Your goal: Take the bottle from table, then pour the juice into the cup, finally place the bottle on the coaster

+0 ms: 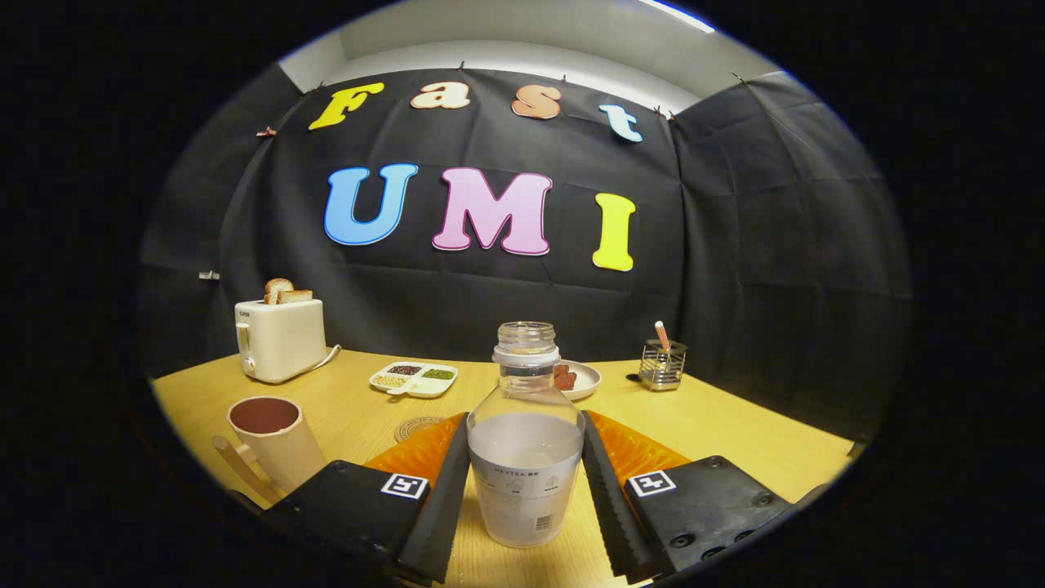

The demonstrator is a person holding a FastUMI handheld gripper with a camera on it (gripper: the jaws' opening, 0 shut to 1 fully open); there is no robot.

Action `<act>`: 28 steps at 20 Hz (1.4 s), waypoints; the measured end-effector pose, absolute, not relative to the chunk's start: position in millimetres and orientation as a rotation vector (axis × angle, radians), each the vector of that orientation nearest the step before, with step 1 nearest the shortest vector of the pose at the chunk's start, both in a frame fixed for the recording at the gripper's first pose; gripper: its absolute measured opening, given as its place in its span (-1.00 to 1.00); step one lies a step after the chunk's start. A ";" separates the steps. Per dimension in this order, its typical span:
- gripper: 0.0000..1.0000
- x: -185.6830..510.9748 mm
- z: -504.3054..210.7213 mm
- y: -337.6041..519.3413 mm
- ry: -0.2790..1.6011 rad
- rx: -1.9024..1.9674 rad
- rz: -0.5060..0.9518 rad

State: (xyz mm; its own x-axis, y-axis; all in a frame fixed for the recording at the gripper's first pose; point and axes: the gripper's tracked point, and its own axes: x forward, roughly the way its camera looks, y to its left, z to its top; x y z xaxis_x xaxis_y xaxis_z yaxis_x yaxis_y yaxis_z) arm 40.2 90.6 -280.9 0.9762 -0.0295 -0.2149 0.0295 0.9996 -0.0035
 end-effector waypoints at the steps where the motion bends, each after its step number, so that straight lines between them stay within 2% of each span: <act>1: 0.47 42.7 -270.7 91.1 0.213 -0.034 -0.025; 4: 0.47 48.0 -230.9 93.5 0.211 -0.194 -0.003; 10: 0.46 55.1 -183.5 129.9 0.200 -0.472 0.147; 16: 0.44 59.4 -185.1 131.9 0.217 -0.757 0.117; 28: 0.43 45.6 -225.0 198.5 0.138 -1.286 0.399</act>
